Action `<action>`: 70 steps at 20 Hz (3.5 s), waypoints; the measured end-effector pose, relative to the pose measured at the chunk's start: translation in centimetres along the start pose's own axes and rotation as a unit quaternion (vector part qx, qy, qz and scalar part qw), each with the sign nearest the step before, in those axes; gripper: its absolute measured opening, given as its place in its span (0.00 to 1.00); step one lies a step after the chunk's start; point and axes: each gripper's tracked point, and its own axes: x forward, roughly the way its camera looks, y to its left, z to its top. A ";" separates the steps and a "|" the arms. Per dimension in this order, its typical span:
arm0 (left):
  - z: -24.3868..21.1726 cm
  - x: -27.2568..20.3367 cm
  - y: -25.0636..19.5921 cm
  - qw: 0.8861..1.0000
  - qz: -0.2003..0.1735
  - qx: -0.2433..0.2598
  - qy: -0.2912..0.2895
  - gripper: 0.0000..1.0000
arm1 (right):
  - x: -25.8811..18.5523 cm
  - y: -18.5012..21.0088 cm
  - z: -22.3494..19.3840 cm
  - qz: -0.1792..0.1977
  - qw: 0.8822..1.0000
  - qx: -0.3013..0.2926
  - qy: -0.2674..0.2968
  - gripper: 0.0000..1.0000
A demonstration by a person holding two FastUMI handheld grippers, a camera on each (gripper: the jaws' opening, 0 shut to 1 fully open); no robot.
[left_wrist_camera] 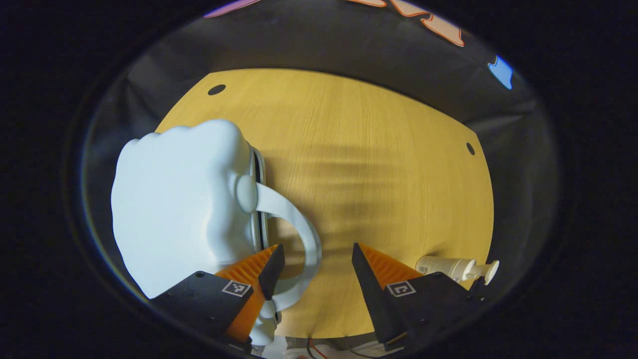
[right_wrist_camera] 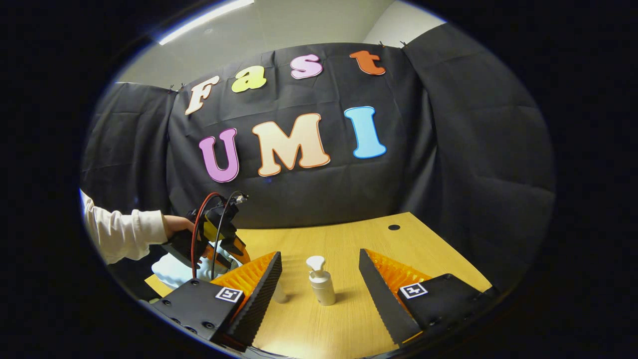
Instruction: First open the suitcase, pack the skin care products into it, and then close the suitcase.
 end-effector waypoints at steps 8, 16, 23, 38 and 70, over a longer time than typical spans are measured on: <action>-0.2 3.0 1.3 0.996 0.048 0.049 0.048 0.49 | 0.7 -1.6 -0.9 -0.016 1.000 0.010 0.014 0.98; -0.5 4.1 1.0 0.996 0.034 0.037 0.067 0.14 | 1.4 -2.4 -1.0 -0.023 1.000 0.005 0.019 0.98; 0.4 1.9 0.0 0.999 -0.006 -0.008 0.043 0.02 | 1.8 -1.3 -0.9 -0.006 1.000 0.001 0.017 0.98; 4.6 -17.2 8.3 0.992 -0.072 -0.039 -0.100 0.02 | 3.0 7.5 0.3 0.080 0.997 0.001 -0.001 0.98; -5.2 -14.0 46.8 0.978 0.040 -0.160 -0.125 0.01 | 4.3 20.8 -3.7 0.095 0.994 -0.042 0.037 0.98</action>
